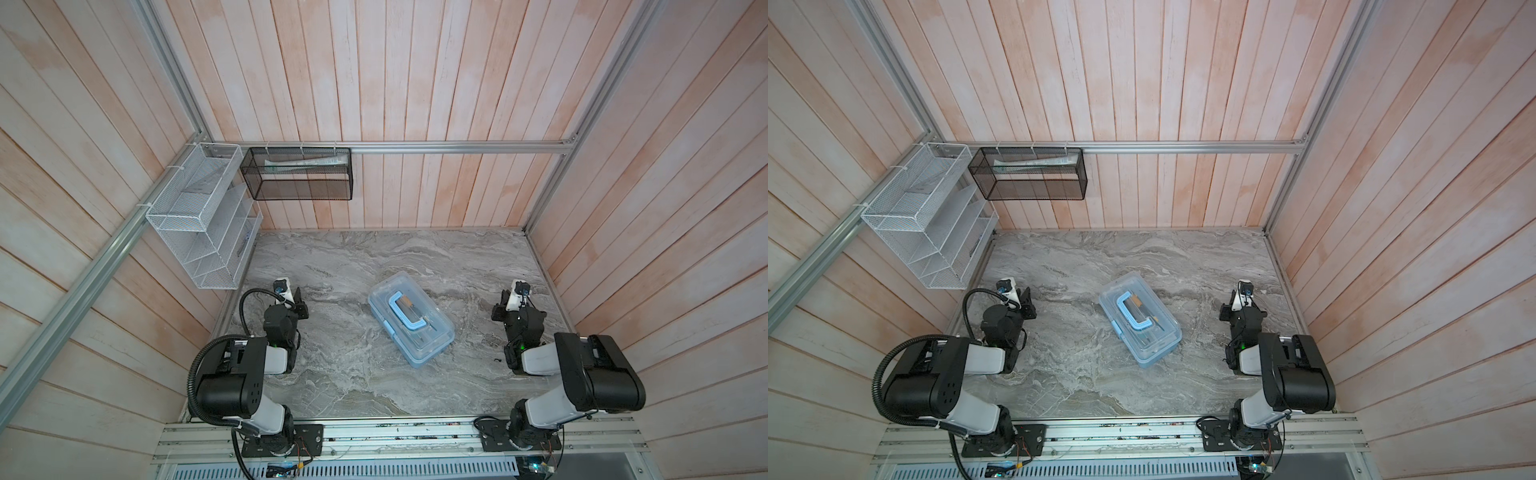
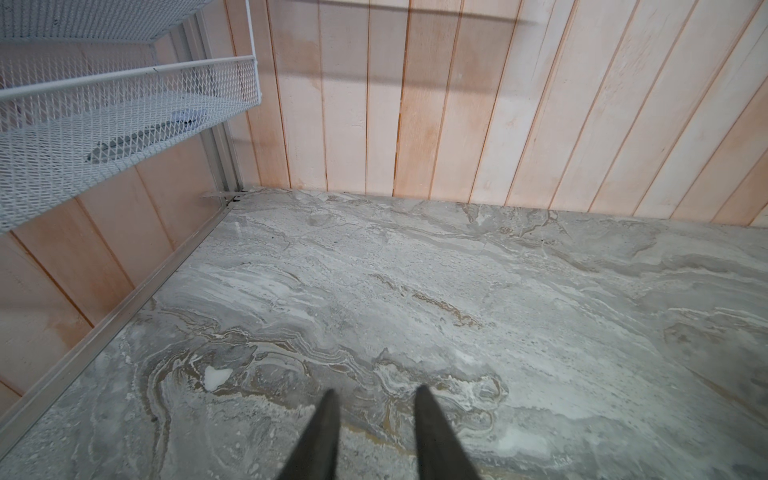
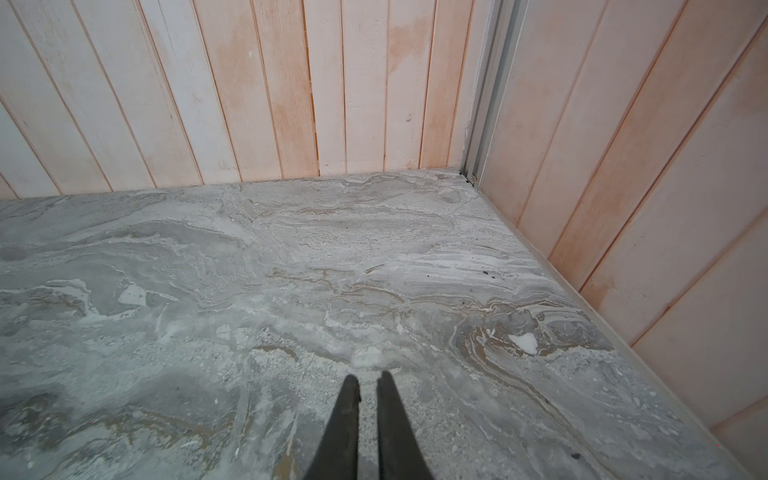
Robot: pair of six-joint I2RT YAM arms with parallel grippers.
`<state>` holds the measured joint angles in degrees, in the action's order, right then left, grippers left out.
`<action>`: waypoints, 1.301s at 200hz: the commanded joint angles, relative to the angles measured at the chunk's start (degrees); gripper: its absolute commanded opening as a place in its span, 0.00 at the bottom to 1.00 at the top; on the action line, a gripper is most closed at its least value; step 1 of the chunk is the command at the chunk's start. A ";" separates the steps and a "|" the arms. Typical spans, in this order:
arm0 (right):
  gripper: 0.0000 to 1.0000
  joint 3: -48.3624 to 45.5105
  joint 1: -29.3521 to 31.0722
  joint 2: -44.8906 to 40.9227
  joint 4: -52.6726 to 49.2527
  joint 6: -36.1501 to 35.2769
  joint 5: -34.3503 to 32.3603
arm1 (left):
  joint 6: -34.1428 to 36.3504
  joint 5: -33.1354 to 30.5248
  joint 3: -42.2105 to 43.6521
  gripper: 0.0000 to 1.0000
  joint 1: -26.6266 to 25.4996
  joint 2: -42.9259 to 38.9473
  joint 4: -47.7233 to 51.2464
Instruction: Pack the tool kit
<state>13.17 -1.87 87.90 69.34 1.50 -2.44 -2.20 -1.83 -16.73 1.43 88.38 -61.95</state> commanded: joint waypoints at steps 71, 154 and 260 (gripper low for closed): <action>0.98 1.02 -0.22 -0.72 -0.76 0.00 1.01 | 0.36 0.41 0.22 1.00 -0.12 -0.03 -1.74; 0.98 1.06 -0.24 -0.77 -0.78 -0.13 1.12 | 0.38 0.40 0.27 1.00 -0.14 -0.03 -1.76; 0.05 1.08 -0.41 -0.80 -1.01 -0.01 1.39 | 0.38 0.37 0.15 0.00 -0.12 -0.01 -1.64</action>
<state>13.19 -1.98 87.85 68.93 1.43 -1.52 -2.33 -1.76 -16.73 1.43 88.38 -62.19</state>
